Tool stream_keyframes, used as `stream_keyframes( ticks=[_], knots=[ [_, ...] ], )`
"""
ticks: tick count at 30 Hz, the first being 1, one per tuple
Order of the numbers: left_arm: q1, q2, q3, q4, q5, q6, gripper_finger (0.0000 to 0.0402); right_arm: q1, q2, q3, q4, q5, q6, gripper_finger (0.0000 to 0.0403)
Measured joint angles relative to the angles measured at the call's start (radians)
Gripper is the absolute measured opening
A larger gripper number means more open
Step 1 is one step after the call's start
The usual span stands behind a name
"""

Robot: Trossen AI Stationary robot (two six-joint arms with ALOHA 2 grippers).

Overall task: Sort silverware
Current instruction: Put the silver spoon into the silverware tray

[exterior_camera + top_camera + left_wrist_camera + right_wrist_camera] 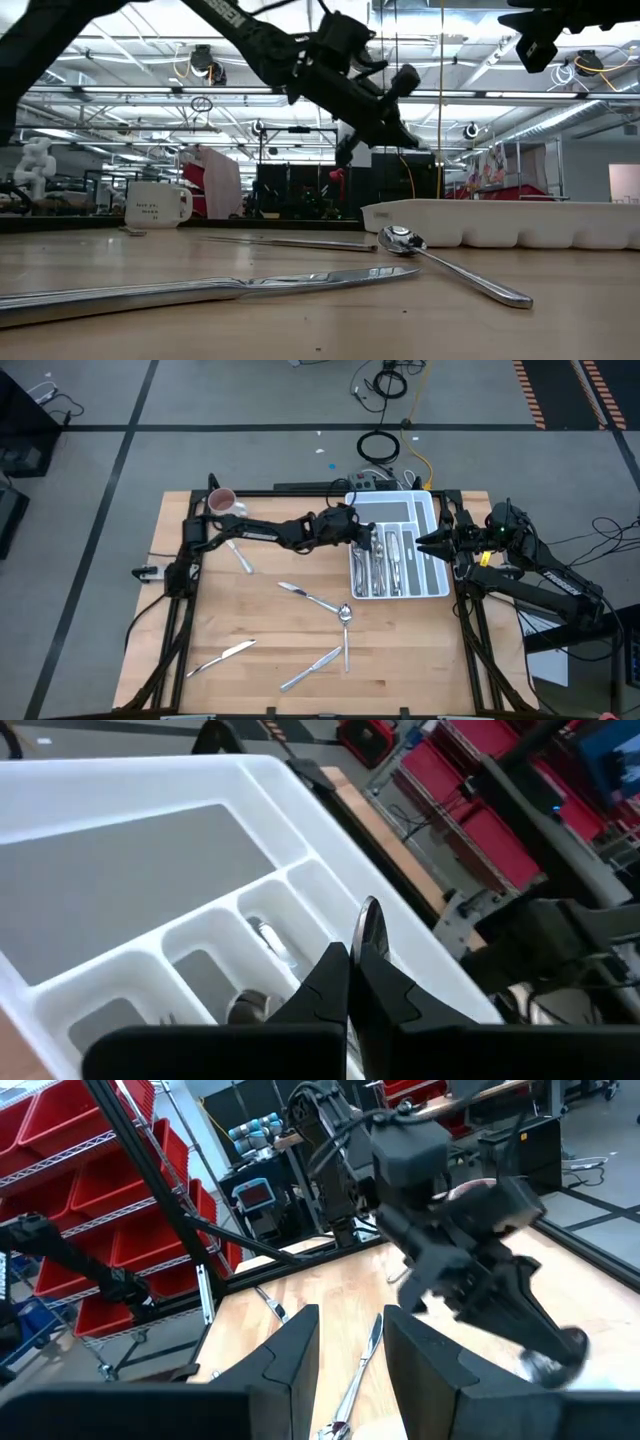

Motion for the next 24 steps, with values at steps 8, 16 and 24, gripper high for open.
stream_keyframes(
  ticks=[8, 16, 24],
  knots=[
    [-0.002, 0.108, 0.059, 0.032, -0.044, -0.007, 0.0004, 0.0, 0.0, 0.0, -0.002, 0.0, -0.007, 0.0105],
    [-0.008, 0.155, 0.091, 0.032, -0.048, -0.006, 0.0004, 0.0, 0.0, 0.0, -0.002, 0.0, -0.008, 0.0105],
    [-0.032, 0.155, 0.091, 0.025, -0.078, 0.036, 0.0004, 0.0, 0.0, 0.0, -0.002, 0.0, -0.015, 0.0105]
  ],
)
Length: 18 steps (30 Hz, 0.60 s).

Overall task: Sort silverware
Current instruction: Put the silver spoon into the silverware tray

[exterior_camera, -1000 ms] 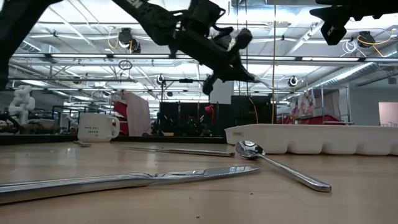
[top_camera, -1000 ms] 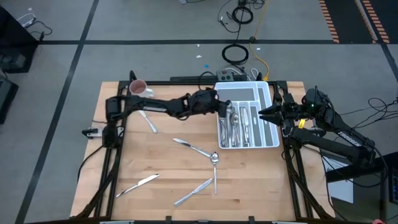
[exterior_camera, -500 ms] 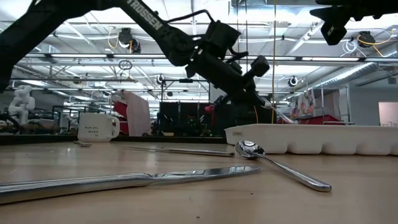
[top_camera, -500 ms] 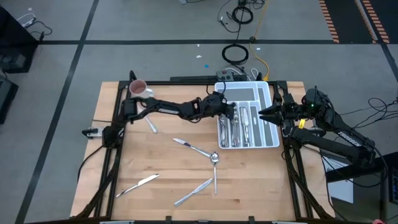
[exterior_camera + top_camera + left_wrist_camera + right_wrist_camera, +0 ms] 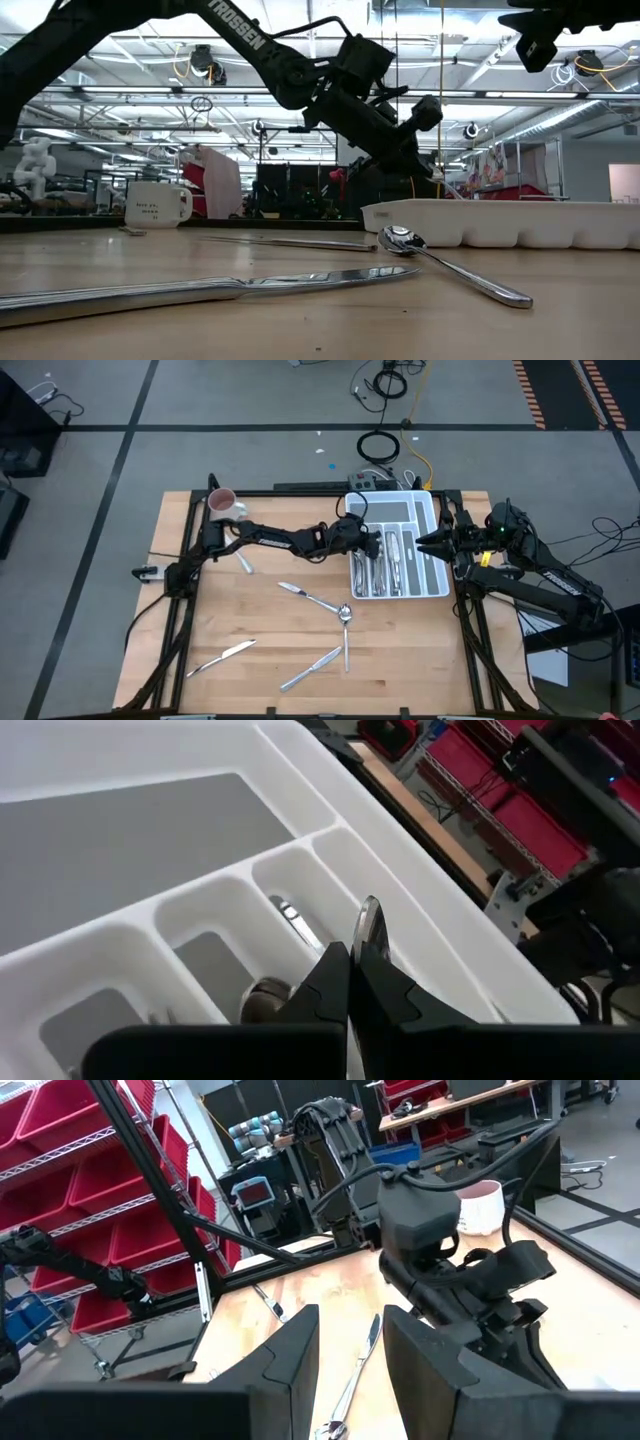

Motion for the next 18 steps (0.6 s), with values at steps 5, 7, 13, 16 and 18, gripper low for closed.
stream_keyframes(
  ticks=[5, 7, 13, 16, 18],
  knots=[
    [-0.011, 0.023, 0.0, 0.002, -0.005, -0.01, 0.0004, 0.0, 0.0, 0.0, 0.0, 0.0, -0.001, 0.0105],
    [-0.015, 0.044, 0.0, 0.014, -0.004, -0.02, 0.0004, 0.0, 0.0, 0.0, 0.0, 0.0, -0.001, 0.0105],
    [-0.024, 0.051, 0.0, 0.011, 0.004, -0.017, 0.0004, 0.0, 0.0, 0.0, -0.001, -0.002, 0.001, 0.0105],
    [-0.024, 0.051, 0.0, 0.008, 0.005, -0.017, 0.0004, 0.0, 0.0, 0.0, -0.002, -0.002, 0.0, 0.0105],
    [-0.024, 0.051, 0.0, 0.003, 0.005, -0.017, 0.0004, 0.0, 0.0, 0.0, -0.002, -0.001, 0.0, 0.0105]
  ],
)
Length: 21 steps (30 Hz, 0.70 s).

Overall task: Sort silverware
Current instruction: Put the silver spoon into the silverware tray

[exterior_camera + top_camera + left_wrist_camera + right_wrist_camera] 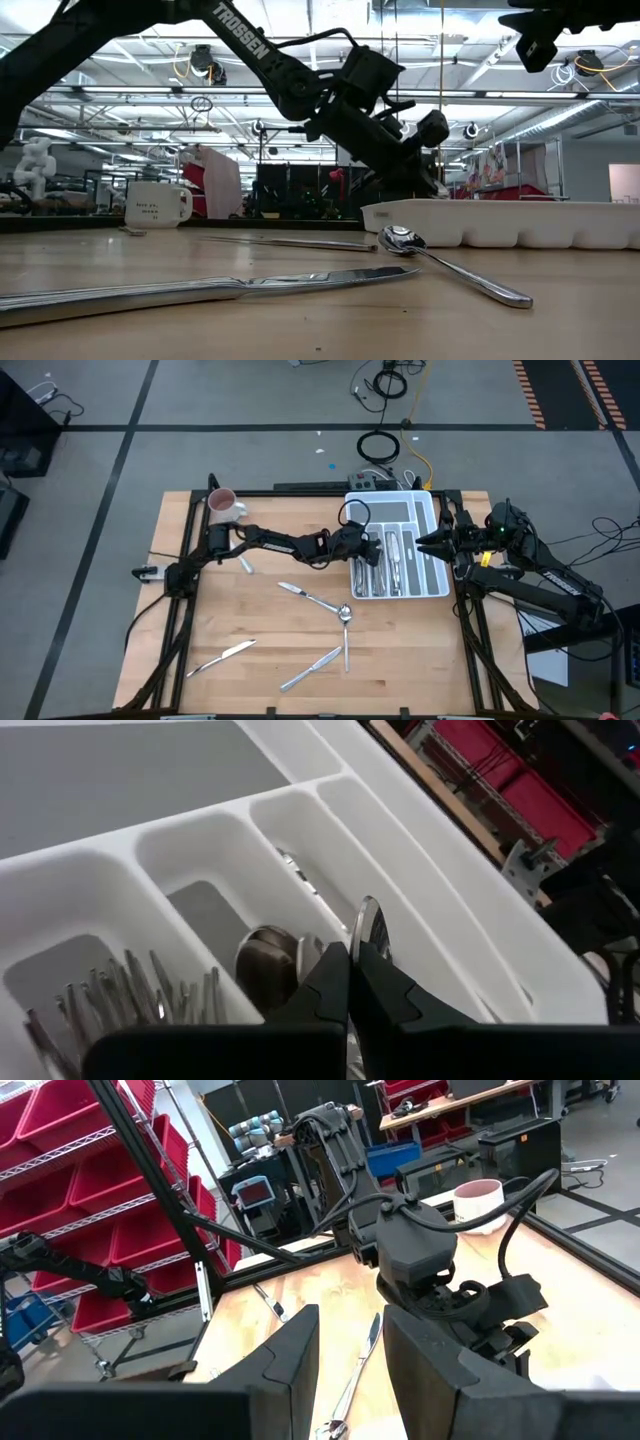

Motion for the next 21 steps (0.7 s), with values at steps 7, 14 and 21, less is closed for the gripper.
stream_keyframes(
  ticks=[7, 14, 21],
  knots=[
    [-0.002, 0.0, 0.0, -0.029, -0.013, 0.013, 0.005, 0.0, 0.0, 0.0, 0.0, 0.0, 0.0, 0.0105],
    [-0.003, 0.0, -0.001, -0.021, -0.013, 0.119, 0.0112, 0.0, 0.0, 0.0, 0.0, 0.0, 0.0, 0.0105],
    [0.007, -0.095, 0.018, -0.154, 0.005, 0.201, 0.0169, 0.0, 0.0, 0.0, -0.004, -0.002, 0.0, 0.0105]
  ],
)
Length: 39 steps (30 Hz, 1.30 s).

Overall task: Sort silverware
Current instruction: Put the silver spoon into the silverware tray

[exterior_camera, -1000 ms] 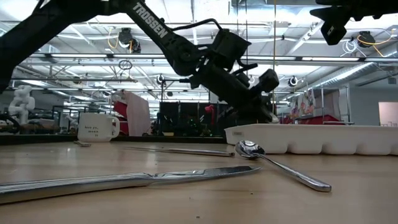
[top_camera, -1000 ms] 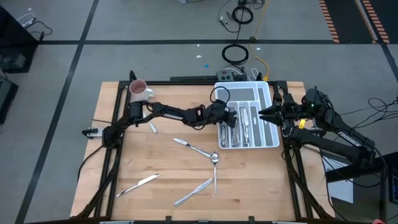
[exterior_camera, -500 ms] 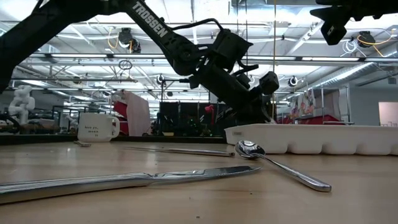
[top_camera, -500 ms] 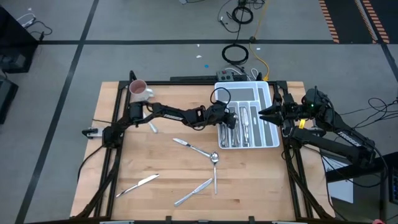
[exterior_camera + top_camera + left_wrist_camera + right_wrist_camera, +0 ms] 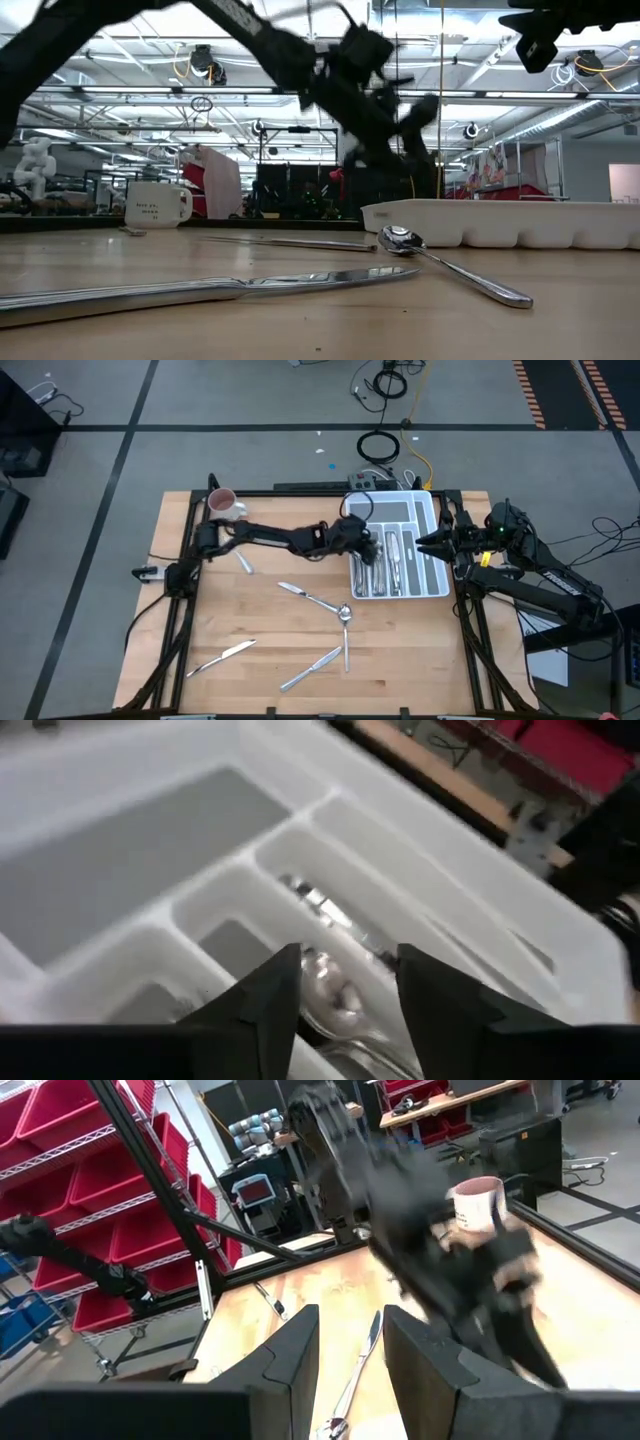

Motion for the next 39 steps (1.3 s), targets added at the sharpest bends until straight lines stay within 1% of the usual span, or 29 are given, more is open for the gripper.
stream_keyframes(
  ticks=[3, 4, 6, 8, 11, 13, 15, 19, 23, 26, 28, 30, 34, 36, 39],
  knots=[
    [-0.007, -0.096, 0.008, -0.11, 0.005, 0.078, 0.0177, 0.0, 0.0, 0.0, -0.013, -0.001, 0.0, 0.0105],
    [-0.011, -0.132, 0.007, -0.179, 0.011, 0.085, 0.0177, 0.0, 0.0, 0.0, -0.02, -0.002, -0.002, 0.0105],
    [-0.025, -0.198, 0.006, -0.3, 0.034, 0.084, 0.0177, 0.0, 0.0, 0.0, -0.035, -0.002, -0.004, 0.0105],
    [-0.041, -0.257, 0.007, -0.46, 0.054, 0.053, 0.0177, 0.0, 0.0, 0.0, -0.044, -0.002, -0.012, 0.0105],
    [-0.077, -0.288, -0.006, -0.644, 0.092, 0.012, 0.0177, 0.0, 0.0, 0.0, -0.045, -0.002, -0.025, 0.0105],
    [-0.112, -0.289, -0.056, -0.701, 0.093, -0.026, 0.0177, 0.0, 0.0, 0.0, -0.045, -0.002, -0.035, 0.0105],
    [-0.151, -0.287, -0.115, -0.657, 0.095, -0.061, 0.0177, 0.0, 0.0, 0.0, -0.045, -0.002, -0.037, 0.0105],
    [-0.209, -0.278, -0.243, -0.489, 0.094, -0.106, 0.0177, 0.0, 0.0, 0.0, -0.047, -0.002, -0.038, 0.0105],
    [-0.226, -0.278, -0.348, -0.314, 0.062, -0.099, 0.0177, 0.0, 0.0, 0.0, -0.047, -0.002, -0.041, 0.0105],
    [-0.223, -0.277, -0.406, -0.208, 0.063, -0.1, 0.0177, 0.0, 0.0, 0.0, -0.047, -0.002, -0.044, 0.0105],
    [-0.213, -0.257, -0.427, -0.144, 0.11, -0.1, 0.0177, 0.0, 0.0, 0.0, -0.047, -0.002, -0.041, 0.0105],
    [-0.209, -0.233, -0.428, -0.133, 0.166, -0.095, 0.0177, 0.0, 0.0, 0.0, -0.046, -0.001, -0.04, 0.0105],
    [-0.213, -0.189, -0.429, -0.063, 0.246, -0.064, 0.0177, 0.0, 0.0, 0.0, -0.049, -0.001, -0.035, 0.0105],
    [-0.214, -0.178, -0.426, -0.022, 0.27, -0.053, 0.0177, 0.0, 0.0, 0.0, -0.051, -0.002, -0.034, 0.0105],
    [-0.212, -0.178, -0.426, -0.014, 0.271, -0.043, 0.0177, 0.0, 0.0, 0.0, -0.053, -0.001, -0.034, 0.0105]
  ],
)
